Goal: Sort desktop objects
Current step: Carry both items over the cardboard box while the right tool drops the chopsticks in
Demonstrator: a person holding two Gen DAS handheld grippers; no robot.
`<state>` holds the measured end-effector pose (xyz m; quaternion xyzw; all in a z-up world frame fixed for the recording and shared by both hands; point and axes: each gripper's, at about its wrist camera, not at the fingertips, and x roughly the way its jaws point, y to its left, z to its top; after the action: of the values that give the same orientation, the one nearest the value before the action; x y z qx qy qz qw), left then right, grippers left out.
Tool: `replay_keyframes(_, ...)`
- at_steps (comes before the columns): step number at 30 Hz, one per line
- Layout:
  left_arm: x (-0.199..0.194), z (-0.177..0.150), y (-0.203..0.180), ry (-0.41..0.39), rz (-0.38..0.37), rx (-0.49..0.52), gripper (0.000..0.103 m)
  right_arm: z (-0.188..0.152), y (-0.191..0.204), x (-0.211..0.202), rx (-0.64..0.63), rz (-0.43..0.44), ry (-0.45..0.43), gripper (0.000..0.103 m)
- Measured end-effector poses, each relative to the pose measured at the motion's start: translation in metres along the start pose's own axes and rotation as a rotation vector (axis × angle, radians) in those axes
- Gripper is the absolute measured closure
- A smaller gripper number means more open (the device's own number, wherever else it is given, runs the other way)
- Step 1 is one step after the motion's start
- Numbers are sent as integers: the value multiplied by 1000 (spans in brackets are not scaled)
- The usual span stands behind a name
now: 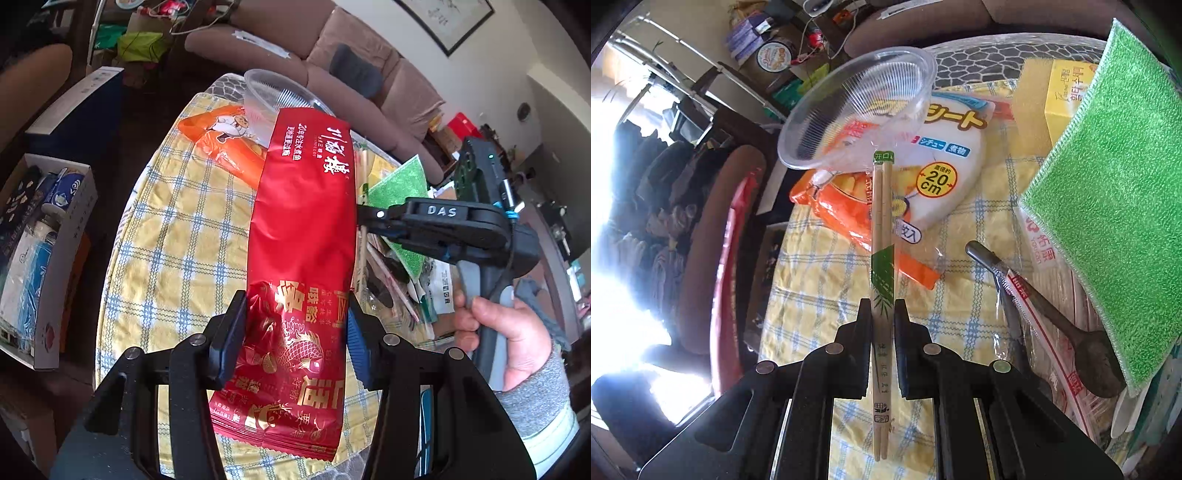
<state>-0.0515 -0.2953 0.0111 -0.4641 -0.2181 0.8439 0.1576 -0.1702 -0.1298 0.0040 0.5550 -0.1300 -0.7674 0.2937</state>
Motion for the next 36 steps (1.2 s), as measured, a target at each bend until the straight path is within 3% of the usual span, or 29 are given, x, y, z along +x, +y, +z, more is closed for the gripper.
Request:
replay_keyframes(12,-13,6,-57,14,-35,126,56,20,8,-112,-73,17,-66,93)
replay_keyframes(16,-19,15,-104,23,-41,248,56,26,2,-172,-159,-78,-88,93)
replay_keyframes(24,19,41,-242,154,-139,576,56,23,-67,-285,-159,-234,-149,93)
replay_keyframes(30,65,44,-345,277,-178,792,56,15,-128,-342,-146,-300,-154,93)
replay_keyframes(33,93,43,-371,333,-182,844,56,14,-156,-359,-192,-342,-122,93)
replay_keyframes(36,110,51,-370,358,-209,815,56,14,-182,-359,-304,-413,-42,93)
